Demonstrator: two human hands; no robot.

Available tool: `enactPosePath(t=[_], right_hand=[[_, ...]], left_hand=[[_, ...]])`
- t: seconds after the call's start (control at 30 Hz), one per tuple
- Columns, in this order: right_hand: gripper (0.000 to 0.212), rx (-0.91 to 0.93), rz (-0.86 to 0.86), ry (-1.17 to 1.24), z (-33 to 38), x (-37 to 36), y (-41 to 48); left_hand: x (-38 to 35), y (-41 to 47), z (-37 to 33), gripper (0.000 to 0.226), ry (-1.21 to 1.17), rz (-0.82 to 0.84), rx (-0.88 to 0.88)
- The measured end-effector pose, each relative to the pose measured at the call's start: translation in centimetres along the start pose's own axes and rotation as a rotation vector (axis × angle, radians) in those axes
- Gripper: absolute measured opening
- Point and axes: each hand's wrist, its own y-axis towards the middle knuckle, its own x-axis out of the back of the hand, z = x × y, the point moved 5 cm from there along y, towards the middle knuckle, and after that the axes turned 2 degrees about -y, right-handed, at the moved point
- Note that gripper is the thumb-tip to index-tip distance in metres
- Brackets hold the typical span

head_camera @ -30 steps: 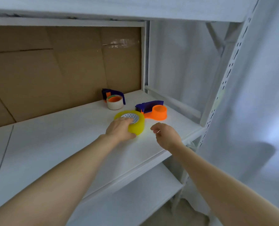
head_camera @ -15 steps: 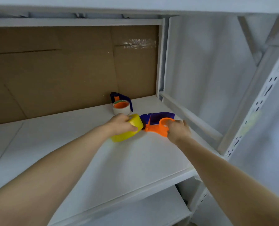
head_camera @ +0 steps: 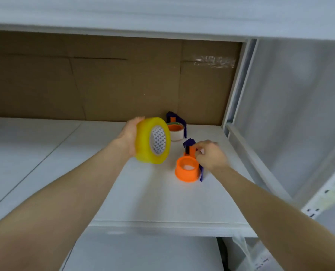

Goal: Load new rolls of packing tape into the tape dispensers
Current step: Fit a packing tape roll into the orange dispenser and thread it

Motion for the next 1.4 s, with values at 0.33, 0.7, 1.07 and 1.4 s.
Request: enactPosePath(t=[0.33, 0.7, 1.07, 1.4], right_hand=[[0.036, 0.038, -0.001, 0.407, 0.7, 1.7, 0.5], [0.051, 0.589, 0.001, 0.018, 3.2, 1.5, -0.3], [0.040, 0.267, 0.111, 0.511, 2.7, 3.5, -0.9], [0.018, -0.279, -0.076, 1.295, -0.9, 5.3, -0.4]], left_hand=[[-1.0, -1.2, 1.6, 0.046, -0.150, -0.005, 0.064], [-5.4, -2.0, 0.8, 0.049, -0.212, 0.172, 0.130], [-7.2, 0.4, 1.8, 0.063, 0.041, 0.228, 0.082], [-9.7, 1.0, 7.2, 0.019, 1.230, 0.439, -0.587]])
